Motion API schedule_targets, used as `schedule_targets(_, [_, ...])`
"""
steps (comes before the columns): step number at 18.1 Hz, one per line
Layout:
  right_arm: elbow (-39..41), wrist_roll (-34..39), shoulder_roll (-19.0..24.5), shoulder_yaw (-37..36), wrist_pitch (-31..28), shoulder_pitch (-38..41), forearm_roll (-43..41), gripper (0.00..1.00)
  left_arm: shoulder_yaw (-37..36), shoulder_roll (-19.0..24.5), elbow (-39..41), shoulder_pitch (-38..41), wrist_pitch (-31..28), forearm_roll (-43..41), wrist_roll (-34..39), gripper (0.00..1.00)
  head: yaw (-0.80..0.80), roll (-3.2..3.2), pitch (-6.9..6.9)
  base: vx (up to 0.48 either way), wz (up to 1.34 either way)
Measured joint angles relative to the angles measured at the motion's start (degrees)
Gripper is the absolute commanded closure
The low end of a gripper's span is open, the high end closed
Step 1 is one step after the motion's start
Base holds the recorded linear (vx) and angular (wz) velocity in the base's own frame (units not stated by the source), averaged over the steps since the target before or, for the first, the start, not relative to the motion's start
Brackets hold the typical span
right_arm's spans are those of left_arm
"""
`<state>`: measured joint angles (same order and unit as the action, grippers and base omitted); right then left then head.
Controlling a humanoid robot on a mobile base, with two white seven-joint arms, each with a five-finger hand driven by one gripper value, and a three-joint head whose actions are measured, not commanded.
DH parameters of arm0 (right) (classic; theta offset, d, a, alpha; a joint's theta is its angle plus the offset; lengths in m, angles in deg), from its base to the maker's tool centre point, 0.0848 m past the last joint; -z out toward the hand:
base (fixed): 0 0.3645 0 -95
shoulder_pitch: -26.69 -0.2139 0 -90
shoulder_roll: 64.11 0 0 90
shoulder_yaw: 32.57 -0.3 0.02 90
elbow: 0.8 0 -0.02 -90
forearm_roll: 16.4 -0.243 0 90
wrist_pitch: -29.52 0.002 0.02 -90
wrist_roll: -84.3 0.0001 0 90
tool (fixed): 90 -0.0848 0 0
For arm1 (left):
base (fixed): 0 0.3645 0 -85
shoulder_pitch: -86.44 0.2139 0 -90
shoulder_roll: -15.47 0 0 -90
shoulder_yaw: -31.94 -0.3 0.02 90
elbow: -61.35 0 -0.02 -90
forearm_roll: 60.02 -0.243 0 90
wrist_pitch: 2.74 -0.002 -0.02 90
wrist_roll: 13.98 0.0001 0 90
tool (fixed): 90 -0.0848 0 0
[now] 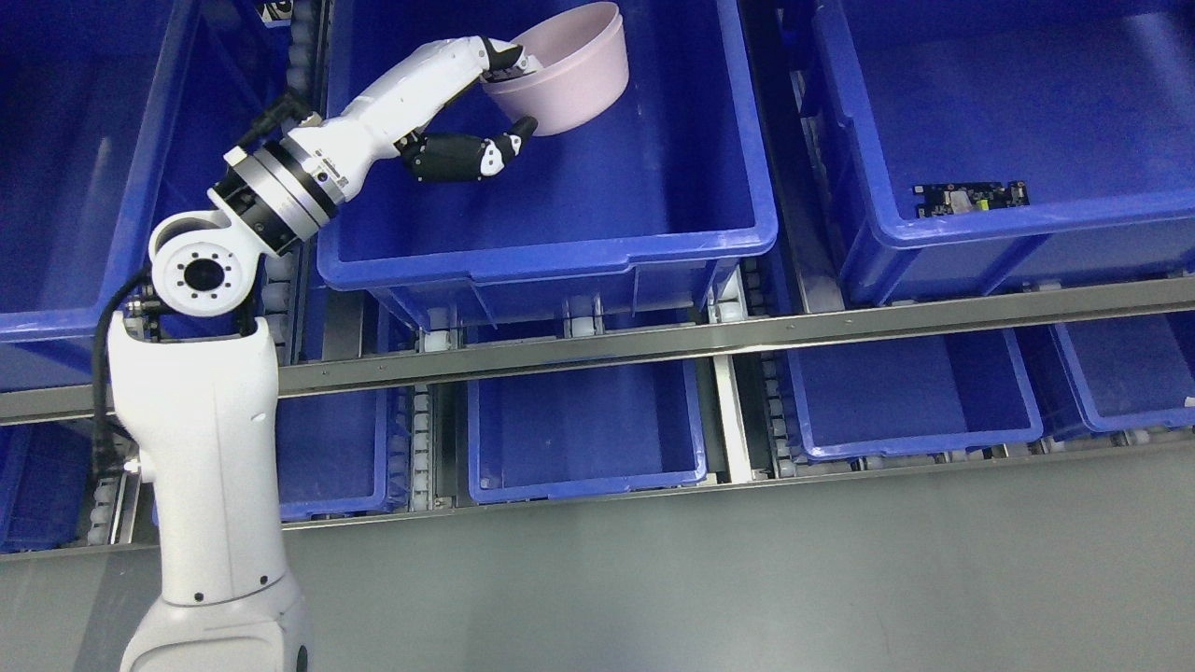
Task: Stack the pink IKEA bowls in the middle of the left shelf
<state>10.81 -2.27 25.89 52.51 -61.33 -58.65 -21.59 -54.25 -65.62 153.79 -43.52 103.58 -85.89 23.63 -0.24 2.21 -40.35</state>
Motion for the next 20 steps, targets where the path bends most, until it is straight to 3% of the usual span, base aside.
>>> schedule_targets(2, [0.0, -0.2, 0.0, 0.0, 0.0, 0.0, 0.0, 0.00, 0.0, 1.2, -0.6, 0.1, -0.5, -0.2, -1.1, 0.76, 0.00, 0.00, 0.00, 0.034, -0.07])
schedule_targets(4, [0.0, -0.3, 0.0, 0.0, 0.0, 0.0, 0.0, 0.00, 0.0, 2.3, -1.1, 0.2, -1.1, -0.4, -1.6, 0.54, 0.00, 0.00, 0.00, 0.023, -0.06])
schedule_targets(10, [0.0, -0.1, 0.0, 0.0, 0.0, 0.0, 0.0, 0.00, 0.2, 3.7, -2.1, 0.0, -1.5, -0.7, -0.7, 0.24, 0.00, 0.00, 0.00, 0.002, 0.00])
schedule_targets(13, [0.0, 0.0, 0.0, 0.0, 0.0, 0.0, 0.0, 0.00, 0.4, 3.1, -2.5, -0.5, -1.6, -0.7, 6.9, 0.09, 0.00, 0.00, 0.00, 0.000, 0.00])
schedule_targets(17, [0.0, 0.1, 0.0, 0.0, 0.0, 0.0, 0.0, 0.00, 1.9, -0.3, -3.3, -1.6, -2.1, 1.5, 25.3, 0.00, 0.00, 0.00, 0.00, 0.000, 0.00])
schedule_targets(20, [0.0, 0.1, 0.0, 0.0, 0.0, 0.0, 0.0, 0.00, 2.9, -2.6, -3.6, -1.5, -7.6, 9.9, 38.1, 0.00, 0.00, 0.00, 0.00, 0.000, 0.00])
